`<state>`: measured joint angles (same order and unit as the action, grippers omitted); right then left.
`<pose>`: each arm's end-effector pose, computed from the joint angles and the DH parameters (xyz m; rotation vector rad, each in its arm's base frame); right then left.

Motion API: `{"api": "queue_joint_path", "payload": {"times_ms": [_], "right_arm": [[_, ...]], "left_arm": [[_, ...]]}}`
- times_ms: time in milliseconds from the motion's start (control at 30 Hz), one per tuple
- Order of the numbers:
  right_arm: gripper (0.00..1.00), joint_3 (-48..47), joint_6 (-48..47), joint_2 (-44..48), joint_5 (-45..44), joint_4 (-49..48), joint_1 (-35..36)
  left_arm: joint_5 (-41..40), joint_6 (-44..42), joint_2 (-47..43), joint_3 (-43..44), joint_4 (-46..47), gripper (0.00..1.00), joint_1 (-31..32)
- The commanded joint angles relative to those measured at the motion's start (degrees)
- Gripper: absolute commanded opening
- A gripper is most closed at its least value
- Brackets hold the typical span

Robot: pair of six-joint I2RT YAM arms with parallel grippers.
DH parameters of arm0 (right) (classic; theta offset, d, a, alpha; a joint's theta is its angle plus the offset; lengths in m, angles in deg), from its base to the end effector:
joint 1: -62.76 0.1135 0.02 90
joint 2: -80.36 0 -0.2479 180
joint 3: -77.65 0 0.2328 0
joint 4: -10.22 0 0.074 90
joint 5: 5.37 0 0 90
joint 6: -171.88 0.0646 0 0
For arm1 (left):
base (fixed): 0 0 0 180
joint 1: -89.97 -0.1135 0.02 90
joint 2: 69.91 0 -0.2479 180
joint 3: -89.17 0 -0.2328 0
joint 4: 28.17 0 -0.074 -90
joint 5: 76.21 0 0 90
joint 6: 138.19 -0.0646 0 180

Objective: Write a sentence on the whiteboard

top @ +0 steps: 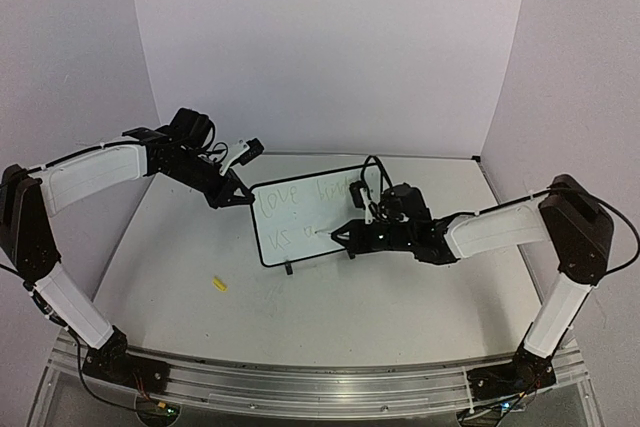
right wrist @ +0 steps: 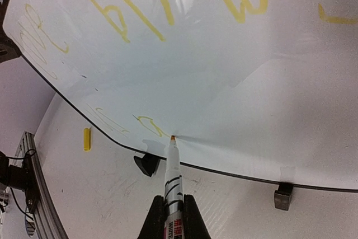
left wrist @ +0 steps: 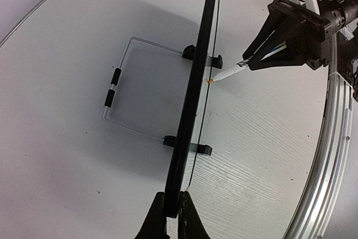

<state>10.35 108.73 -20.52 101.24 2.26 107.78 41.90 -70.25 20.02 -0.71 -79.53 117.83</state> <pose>0.2579 0.2842 0.1694 -0.5380 2.1053 1.0551 0.2816 -0.1833 0.2601 1.2128 2.1004 -0.6471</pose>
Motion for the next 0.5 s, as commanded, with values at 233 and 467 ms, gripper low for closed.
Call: {"api": "queue_joint_path", "payload": {"times_ms": [233,467], "right_arm": [[0.0,-1.7,-0.8,6.8,-1.4,-1.2,-0.5],[0.0,-2.7,-1.0,4.6,-1.9,-1.0,-0.5]], "left_arm": [[-6.4,-2.5,-0.2,-0.6,0.9,0.0,-0.2],[-6.4,-2.5,-0.3,-0.6,0.9,0.0,-0.2]]}}
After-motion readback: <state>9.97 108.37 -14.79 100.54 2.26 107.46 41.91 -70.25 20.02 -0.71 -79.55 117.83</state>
